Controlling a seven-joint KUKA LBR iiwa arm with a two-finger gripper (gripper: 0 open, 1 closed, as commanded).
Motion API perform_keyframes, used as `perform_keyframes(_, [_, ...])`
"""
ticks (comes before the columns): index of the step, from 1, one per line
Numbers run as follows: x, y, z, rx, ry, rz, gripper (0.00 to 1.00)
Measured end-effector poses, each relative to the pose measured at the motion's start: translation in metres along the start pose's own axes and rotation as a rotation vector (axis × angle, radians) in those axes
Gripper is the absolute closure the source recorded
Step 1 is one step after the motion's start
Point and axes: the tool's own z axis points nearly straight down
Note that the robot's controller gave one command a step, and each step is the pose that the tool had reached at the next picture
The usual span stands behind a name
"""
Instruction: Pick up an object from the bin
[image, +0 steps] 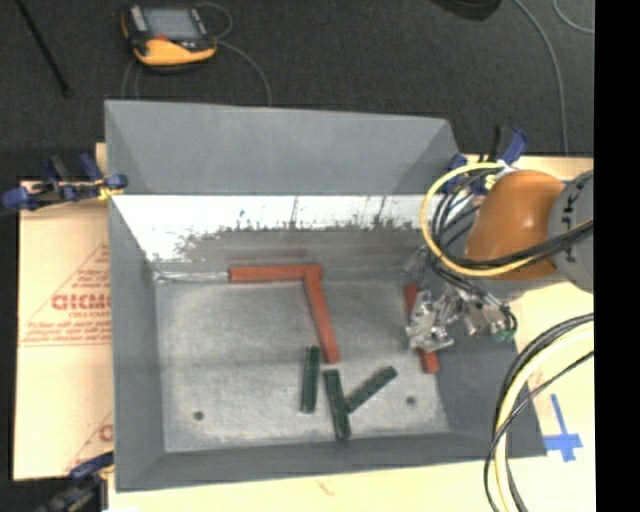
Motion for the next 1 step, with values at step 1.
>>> perform_keyframes(1, [0.0000,0.0000,0.0000,0.000,0.000,-0.002,1.00])
